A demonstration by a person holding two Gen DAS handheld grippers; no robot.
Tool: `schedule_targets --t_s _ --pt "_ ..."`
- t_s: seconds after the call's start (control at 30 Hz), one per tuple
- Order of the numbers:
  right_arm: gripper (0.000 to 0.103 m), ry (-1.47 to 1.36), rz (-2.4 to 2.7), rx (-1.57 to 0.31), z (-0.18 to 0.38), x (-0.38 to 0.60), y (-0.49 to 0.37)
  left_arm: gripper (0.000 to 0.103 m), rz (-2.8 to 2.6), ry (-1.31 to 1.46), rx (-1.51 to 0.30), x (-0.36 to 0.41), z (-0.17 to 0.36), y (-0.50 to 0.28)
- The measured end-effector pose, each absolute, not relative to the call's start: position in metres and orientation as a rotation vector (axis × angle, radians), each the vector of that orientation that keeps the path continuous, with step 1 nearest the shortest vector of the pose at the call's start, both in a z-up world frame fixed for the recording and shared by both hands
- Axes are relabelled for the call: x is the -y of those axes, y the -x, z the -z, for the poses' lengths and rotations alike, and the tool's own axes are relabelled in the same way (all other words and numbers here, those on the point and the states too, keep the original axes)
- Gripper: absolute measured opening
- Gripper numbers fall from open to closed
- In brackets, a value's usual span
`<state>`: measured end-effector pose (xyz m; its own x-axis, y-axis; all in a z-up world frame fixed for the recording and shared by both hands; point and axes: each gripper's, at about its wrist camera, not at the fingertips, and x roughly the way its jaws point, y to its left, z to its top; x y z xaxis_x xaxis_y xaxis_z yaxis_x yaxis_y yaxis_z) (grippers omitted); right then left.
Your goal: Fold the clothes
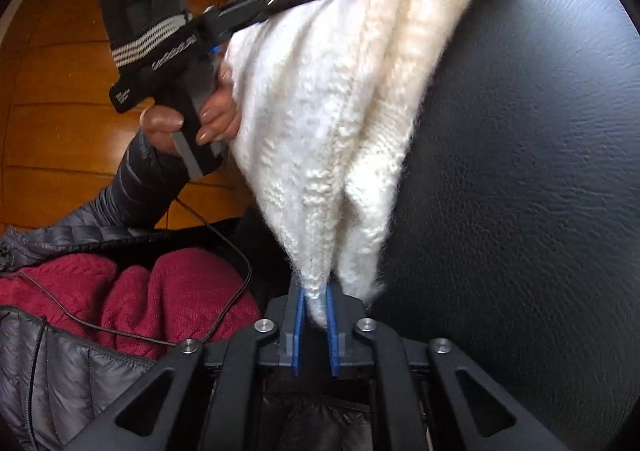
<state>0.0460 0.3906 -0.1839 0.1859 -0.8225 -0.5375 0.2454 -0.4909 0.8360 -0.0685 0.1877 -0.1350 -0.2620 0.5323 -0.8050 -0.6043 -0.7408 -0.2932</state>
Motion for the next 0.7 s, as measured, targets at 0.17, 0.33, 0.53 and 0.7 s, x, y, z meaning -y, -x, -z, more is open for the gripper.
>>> schedule_targets --t_s 0.17,0.33,0.53,0.7 --pt "0.033 -1.473 1.751 0.6 0.133 -0.429 -0.043 0.064 -2.127 1.236 0.074 -0.147 0.109 0.07" --pt "0.037 -1.298 2.131 0.63 0.091 -0.432 -0.009 0.07 -2.312 1.217 0.162 -0.074 0.1 0.066" --pt "0.037 -1.263 2.162 0.554 0.091 -0.371 0.021 0.07 -2.496 1.289 0.304 0.022 0.112 0.055" --pt "0.037 -1.281 2.074 0.503 0.102 -0.314 0.035 0.07 -2.476 1.337 0.469 0.058 0.134 0.028"
